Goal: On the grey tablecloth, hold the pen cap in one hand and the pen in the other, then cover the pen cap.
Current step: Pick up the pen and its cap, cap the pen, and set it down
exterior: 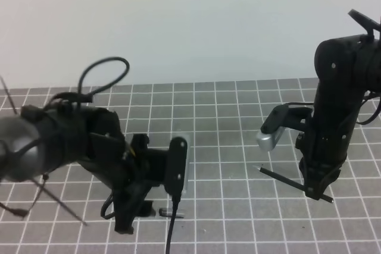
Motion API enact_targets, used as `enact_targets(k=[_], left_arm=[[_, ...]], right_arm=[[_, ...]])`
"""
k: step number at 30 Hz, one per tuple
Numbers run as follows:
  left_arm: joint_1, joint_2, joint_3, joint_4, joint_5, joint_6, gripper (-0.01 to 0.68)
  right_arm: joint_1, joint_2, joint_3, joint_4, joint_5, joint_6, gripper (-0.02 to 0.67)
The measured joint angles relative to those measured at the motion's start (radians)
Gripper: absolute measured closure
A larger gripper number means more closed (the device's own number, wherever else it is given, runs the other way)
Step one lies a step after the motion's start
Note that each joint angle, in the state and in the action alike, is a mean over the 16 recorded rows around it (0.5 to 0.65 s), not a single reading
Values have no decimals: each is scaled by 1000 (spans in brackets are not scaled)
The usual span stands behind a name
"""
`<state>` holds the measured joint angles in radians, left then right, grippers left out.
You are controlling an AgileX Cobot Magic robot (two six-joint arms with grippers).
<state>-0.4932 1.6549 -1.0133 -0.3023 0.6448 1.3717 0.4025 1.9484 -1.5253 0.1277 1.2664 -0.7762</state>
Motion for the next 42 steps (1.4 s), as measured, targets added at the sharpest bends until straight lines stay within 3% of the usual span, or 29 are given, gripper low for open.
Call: enact_targets(k=[11,24,28,42], left_arm=[[-4,114,0,-27,-65,62,305],[-4,151,0,-53,-82,91,596],[-4,140,0,-53,-83,92,658],[-4,12,0,3,-72,104,672]], right_arm=[[-10,0,0,49,-17,-10,652],[-10,0,0,92,-28,-9,652],[-10,0,0,99,-28,-7,652],[-10,0,0,121,-20,-8,652]])
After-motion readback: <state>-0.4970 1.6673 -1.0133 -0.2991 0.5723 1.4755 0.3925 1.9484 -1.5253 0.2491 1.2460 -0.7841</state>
